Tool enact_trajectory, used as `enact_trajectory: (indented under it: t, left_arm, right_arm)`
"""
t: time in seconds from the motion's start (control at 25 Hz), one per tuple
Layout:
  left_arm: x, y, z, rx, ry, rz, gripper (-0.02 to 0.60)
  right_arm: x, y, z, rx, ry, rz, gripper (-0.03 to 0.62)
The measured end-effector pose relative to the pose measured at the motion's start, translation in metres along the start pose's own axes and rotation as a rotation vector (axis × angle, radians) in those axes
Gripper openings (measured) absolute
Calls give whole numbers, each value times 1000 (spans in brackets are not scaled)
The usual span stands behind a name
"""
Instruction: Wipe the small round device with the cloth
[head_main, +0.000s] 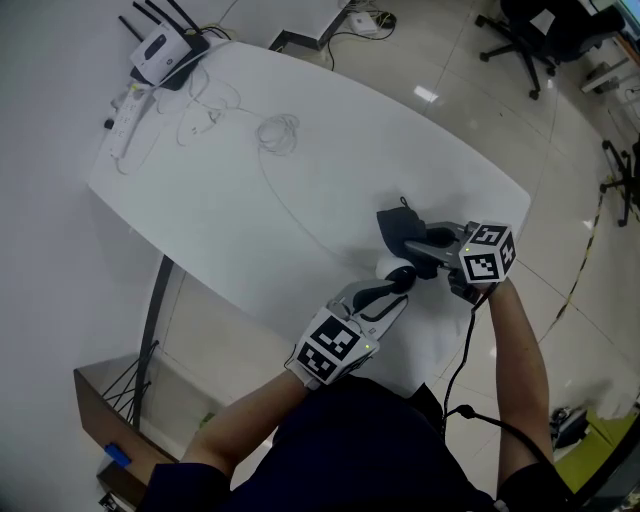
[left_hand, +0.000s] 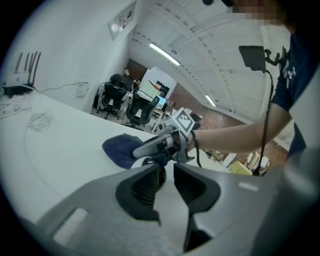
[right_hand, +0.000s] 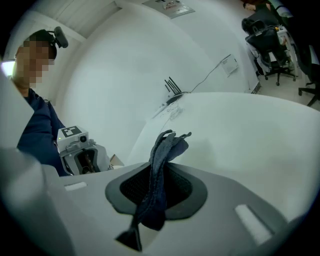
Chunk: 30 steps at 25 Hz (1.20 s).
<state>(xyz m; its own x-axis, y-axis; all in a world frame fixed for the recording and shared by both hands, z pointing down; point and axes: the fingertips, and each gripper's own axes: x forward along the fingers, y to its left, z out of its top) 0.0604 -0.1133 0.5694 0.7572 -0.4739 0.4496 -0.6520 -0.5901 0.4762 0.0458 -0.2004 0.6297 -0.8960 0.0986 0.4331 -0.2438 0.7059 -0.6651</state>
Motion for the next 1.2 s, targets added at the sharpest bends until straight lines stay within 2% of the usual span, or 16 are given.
enact_trajectory:
  t: [0.24, 0.4, 0.48, 0.56, 0.68, 0.76, 0.8, 0.88, 0.92, 1.0, 1.12, 1.2]
  left_arm:
    - [2, 12, -4, -11, -13, 9, 91]
    - [-7, 0, -24, -26, 39, 5, 91]
    - [-4, -5, -20, 4, 51, -12, 120]
    - [-10, -13, -3, 18, 30, -44, 132]
    - [-30, -13, 30, -11, -67, -67, 132]
    - [-48, 0, 54, -65, -167, -77, 132]
    - [-58, 5, 68, -105, -218, -104, 140]
    - [-75, 4, 96, -175, -300, -216, 234]
    - [-82, -3, 106, -191, -323, -288, 289]
    - [-88, -22, 116, -171, -322, -422, 398]
    - [-90, -51, 115, -124, -272, -574, 414]
    - [-94, -65, 116, -137, -252, -654, 376]
  right_arm:
    - [20, -24, -16, -114, 135, -81, 75]
    - [23, -13, -40, -131, 171, -147, 75]
    - [7, -10, -26, -121, 107, -187, 75]
    - [-15, 4, 4, -106, -21, -214, 75]
    - [-52, 42, 50, -88, -250, -210, 75]
    - [-74, 74, 73, -73, -381, -174, 75]
    - [-81, 91, 80, -65, -428, -143, 75]
    - [-86, 126, 85, -44, -483, -56, 75]
    - [-86, 143, 83, -33, -498, -2, 77]
    - [-83, 171, 76, -7, -519, 105, 77]
    - [-74, 197, 66, 29, -538, 194, 77]
    - [-69, 205, 66, 51, -547, 208, 77]
